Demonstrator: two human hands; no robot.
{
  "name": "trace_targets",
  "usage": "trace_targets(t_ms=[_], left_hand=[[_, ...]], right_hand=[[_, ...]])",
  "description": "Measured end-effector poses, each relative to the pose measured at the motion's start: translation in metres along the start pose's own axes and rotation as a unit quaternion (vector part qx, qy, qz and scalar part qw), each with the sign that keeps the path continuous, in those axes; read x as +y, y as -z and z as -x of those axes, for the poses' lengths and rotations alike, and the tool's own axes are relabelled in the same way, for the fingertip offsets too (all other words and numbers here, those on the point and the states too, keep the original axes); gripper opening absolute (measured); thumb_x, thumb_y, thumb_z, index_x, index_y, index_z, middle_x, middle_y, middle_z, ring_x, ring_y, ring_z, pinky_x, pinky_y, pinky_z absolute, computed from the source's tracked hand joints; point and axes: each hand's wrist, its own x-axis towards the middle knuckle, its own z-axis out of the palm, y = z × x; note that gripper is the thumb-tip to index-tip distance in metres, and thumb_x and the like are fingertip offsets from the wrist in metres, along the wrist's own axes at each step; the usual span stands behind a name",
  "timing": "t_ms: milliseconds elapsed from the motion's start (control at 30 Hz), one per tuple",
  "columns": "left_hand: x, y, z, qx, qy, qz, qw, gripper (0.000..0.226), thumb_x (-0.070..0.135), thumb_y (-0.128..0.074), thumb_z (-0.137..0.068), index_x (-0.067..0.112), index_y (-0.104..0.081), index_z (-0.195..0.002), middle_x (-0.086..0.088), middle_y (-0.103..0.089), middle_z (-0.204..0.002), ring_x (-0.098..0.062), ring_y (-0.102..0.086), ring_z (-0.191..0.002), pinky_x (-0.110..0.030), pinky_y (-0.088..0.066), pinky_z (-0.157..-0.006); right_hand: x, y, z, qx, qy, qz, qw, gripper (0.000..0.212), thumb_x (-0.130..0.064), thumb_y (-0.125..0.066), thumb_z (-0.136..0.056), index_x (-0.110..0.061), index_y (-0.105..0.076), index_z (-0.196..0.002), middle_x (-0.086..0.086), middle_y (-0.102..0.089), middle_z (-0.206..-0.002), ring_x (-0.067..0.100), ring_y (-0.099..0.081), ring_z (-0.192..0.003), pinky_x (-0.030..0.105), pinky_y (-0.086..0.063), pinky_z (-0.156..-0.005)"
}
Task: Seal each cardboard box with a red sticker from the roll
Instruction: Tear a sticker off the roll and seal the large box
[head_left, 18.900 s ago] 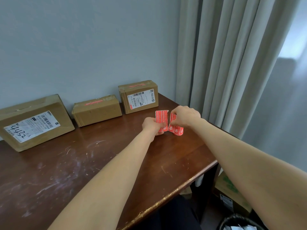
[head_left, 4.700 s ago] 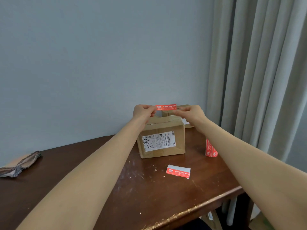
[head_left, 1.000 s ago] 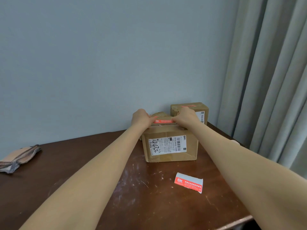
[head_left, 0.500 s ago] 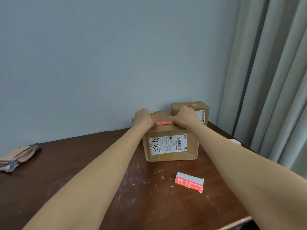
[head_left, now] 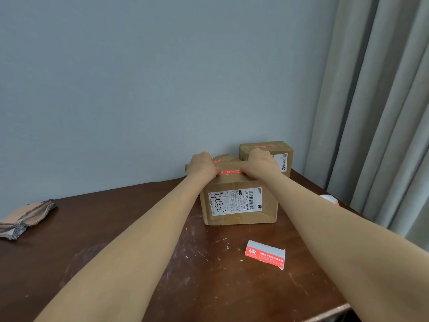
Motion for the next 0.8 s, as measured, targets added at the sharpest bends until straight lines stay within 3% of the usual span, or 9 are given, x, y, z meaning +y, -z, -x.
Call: trace_targets(t_ms=[100,167,233,367,433,533,667,800], left_hand=[[0.0,-0.001,0.0,-0.008,0.003,-0.008,1.0,0.03,0.02,-0.064,-0.086,0.01,-0.042,-0.068,-0.011,-0.06,-0.098,-0.022,-0.052,-0.083,-0.023,-0.032,-0.049],[-0.001,-0.001,0.0,-0.009,0.007,-0.008,1.0,0.023,0.024,-0.066,-0.085,0.005,-0.053,-0.084,-0.014,-0.059,-0.112,-0.026,-0.056,-0.095,-0.025,-0.04,-0.062],[-0.005,0.001,0.0,-0.017,0.021,-0.009,1.0,0.038,0.032,-0.069,-0.082,0.003,-0.057,-0.104,-0.016,-0.056,-0.118,-0.028,-0.057,-0.105,-0.029,-0.042,-0.068],[-0.016,0.005,0.002,-0.037,0.03,0.014,0.999,0.045,0.035,-0.068,-0.083,-0.001,-0.058,-0.11,-0.019,-0.058,-0.118,-0.031,-0.059,-0.103,-0.034,-0.046,-0.06],[-0.021,0.003,0.007,0.014,-0.015,0.016,1.0,0.032,0.024,-0.058,-0.09,0.005,-0.06,-0.116,-0.017,-0.053,-0.124,-0.031,-0.056,-0.11,-0.039,-0.049,-0.078],[-0.027,0.0,0.019,0.081,-0.15,-0.024,0.985,0.035,0.014,-0.038,-0.097,0.015,-0.059,-0.124,-0.006,-0.05,-0.129,-0.024,-0.044,-0.122,-0.04,-0.043,-0.097],[-0.023,-0.009,0.029,0.021,-0.228,-0.129,0.965,0.043,0.025,-0.028,-0.101,0.018,-0.047,-0.139,-0.002,-0.04,-0.147,-0.022,-0.033,-0.135,-0.039,-0.029,-0.112],[-0.024,-0.017,0.031,-0.012,-0.214,-0.153,0.965,0.047,0.036,-0.023,-0.102,0.018,-0.043,-0.141,-0.001,-0.033,-0.152,-0.02,-0.026,-0.14,-0.041,-0.03,-0.112]], right_hand=[[-0.001,0.001,-0.002,-0.003,0.002,0.004,1.0,0.027,-0.008,-0.056,-0.083,-0.014,-0.036,-0.066,0.009,-0.052,-0.089,0.029,-0.053,-0.079,0.032,-0.041,-0.062],[-0.001,0.002,-0.002,-0.004,0.007,0.01,1.0,0.028,-0.007,-0.056,-0.082,-0.014,-0.036,-0.064,0.01,-0.052,-0.088,0.029,-0.052,-0.078,0.03,-0.039,-0.057],[-0.001,0.004,-0.001,-0.007,0.012,0.016,1.0,0.029,-0.009,-0.061,-0.082,-0.013,-0.038,-0.064,0.009,-0.053,-0.085,0.028,-0.054,-0.078,0.03,-0.041,-0.059],[0.004,0.01,0.0,-0.018,0.025,0.012,0.999,0.024,-0.013,-0.065,-0.081,-0.011,-0.048,-0.063,0.007,-0.053,-0.071,0.028,-0.062,-0.079,0.025,-0.042,-0.053],[0.008,0.012,0.0,0.0,0.042,0.011,0.999,0.015,-0.006,-0.051,-0.084,-0.009,-0.06,-0.073,0.012,-0.059,-0.084,0.032,-0.064,-0.093,0.029,-0.047,-0.064],[0.017,0.013,0.004,0.035,0.095,0.023,0.995,0.033,-0.008,-0.043,-0.091,-0.018,-0.07,-0.109,0.007,-0.062,-0.119,0.028,-0.057,-0.111,0.035,-0.047,-0.086],[0.022,0.006,0.014,0.0,0.158,0.073,0.985,0.04,-0.02,-0.036,-0.097,-0.027,-0.062,-0.126,0.006,-0.049,-0.139,0.028,-0.039,-0.129,0.044,-0.037,-0.105],[0.02,-0.001,0.021,-0.002,0.164,0.162,0.973,0.042,-0.028,-0.03,-0.098,-0.02,-0.062,-0.125,0.009,-0.046,-0.135,0.031,-0.038,-0.124,0.044,-0.034,-0.102]])
